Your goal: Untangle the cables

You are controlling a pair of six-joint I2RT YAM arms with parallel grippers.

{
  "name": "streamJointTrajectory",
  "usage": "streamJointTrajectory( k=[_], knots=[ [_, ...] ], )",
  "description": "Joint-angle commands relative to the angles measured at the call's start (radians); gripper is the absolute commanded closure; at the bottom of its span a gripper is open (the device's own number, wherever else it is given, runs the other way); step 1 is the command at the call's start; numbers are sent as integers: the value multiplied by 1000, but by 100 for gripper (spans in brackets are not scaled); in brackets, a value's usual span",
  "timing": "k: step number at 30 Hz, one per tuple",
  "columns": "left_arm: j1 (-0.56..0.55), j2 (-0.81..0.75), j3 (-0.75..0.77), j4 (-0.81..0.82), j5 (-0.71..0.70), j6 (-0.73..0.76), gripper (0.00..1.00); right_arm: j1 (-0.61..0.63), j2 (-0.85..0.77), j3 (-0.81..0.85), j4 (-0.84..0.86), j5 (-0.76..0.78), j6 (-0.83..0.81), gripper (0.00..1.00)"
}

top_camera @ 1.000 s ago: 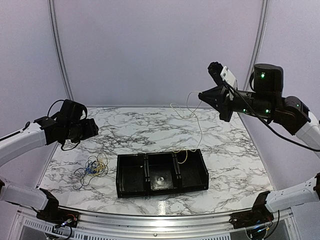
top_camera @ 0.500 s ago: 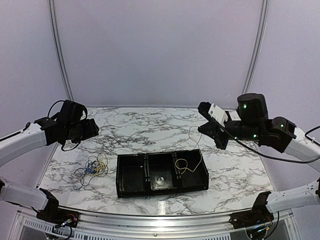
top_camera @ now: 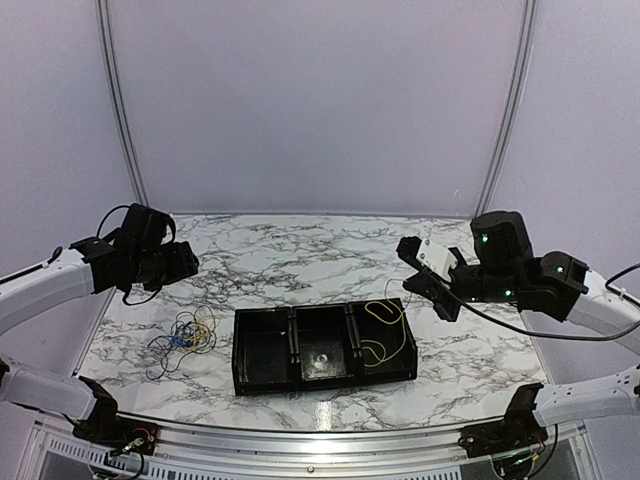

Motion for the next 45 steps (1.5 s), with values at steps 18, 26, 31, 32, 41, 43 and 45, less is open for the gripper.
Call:
streamJointTrajectory(
  k=[18, 26, 31, 32, 41, 43, 45],
  knots=[
    [0, -58, -73, 28, 10, -44, 27, -9, 266, -112, 139, -58, -43, 100],
    [0, -85, -121, 34, 19, -63, 27, -9, 365, -133, 212, -51, -47, 100],
    [0, -107, -154, 36, 18, -64, 27, -9, 433, -143, 268, -15, -66, 100],
    [0, -109, -159, 37, 19, -67, 27, -9, 447, -148, 278, -7, -74, 100],
    [0, -106, -168, 40, 38, -55, 27, -10, 470, -42, 168, 20, -151, 100],
    [0, -104, -161, 39, 40, -47, 27, -10, 468, -6, 86, 9, -198, 84],
    [0, -98, -150, 37, 49, -35, 27, -10, 472, 36, -26, -2, -229, 65]
  ],
)
